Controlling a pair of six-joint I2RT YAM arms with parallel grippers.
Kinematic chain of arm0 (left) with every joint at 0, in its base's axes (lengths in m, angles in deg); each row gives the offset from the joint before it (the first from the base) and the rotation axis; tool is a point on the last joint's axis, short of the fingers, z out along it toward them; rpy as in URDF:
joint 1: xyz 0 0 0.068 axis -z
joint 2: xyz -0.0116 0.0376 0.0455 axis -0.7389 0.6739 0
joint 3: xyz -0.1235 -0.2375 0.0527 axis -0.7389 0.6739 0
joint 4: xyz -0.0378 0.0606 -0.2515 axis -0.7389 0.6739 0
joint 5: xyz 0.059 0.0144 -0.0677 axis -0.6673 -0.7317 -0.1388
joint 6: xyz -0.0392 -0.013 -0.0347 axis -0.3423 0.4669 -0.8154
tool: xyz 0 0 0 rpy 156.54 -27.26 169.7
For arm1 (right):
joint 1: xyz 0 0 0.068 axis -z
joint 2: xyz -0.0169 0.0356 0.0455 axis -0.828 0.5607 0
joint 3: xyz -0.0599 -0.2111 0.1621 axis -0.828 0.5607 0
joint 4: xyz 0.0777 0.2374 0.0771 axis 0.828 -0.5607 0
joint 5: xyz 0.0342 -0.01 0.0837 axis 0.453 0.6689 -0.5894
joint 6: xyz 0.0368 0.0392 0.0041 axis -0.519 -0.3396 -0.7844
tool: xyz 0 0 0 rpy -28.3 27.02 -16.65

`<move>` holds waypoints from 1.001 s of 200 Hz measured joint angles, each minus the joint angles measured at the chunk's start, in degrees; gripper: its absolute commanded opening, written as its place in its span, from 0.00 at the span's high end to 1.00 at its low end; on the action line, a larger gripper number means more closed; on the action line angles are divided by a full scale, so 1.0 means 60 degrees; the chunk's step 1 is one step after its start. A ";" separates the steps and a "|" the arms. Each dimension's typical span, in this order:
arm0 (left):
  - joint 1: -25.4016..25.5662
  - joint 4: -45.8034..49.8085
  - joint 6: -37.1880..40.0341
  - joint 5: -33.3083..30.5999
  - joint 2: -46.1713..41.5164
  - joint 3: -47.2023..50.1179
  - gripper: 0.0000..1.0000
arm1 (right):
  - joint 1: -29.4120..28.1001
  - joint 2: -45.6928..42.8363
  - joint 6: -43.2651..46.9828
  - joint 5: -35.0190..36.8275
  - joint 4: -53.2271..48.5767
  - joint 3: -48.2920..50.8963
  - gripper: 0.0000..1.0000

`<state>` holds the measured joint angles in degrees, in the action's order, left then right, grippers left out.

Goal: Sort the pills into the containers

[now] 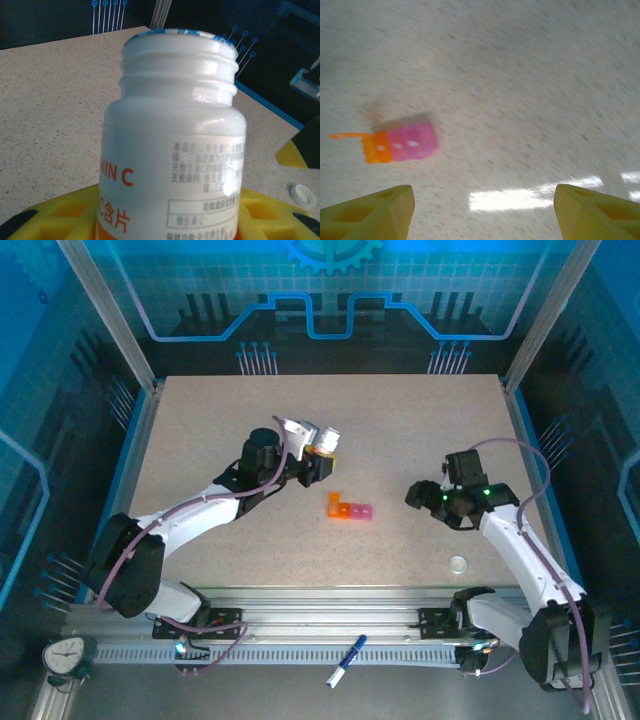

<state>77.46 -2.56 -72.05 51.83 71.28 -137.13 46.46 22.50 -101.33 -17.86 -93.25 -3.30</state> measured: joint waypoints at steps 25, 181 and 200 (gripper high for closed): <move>0.0109 -0.0015 0.0000 -0.0095 0.0087 0.0000 1.00 | 0.0018 -0.0441 -0.0444 0.0572 -0.0863 0.0601 0.27; 0.0248 -0.0452 -0.0011 -0.0160 0.0448 0.0051 1.00 | 0.0022 0.0565 -0.1548 0.1902 -0.1246 0.2007 0.27; 0.0259 -0.0452 -0.0011 -0.0160 0.0452 0.0051 1.00 | 0.0047 0.0750 -0.1545 0.1967 -0.1129 0.2040 0.27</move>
<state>79.01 -5.27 -72.12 50.87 73.99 -136.83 46.75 27.00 -110.59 -6.05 -100.03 8.94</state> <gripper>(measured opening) 0.458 0.727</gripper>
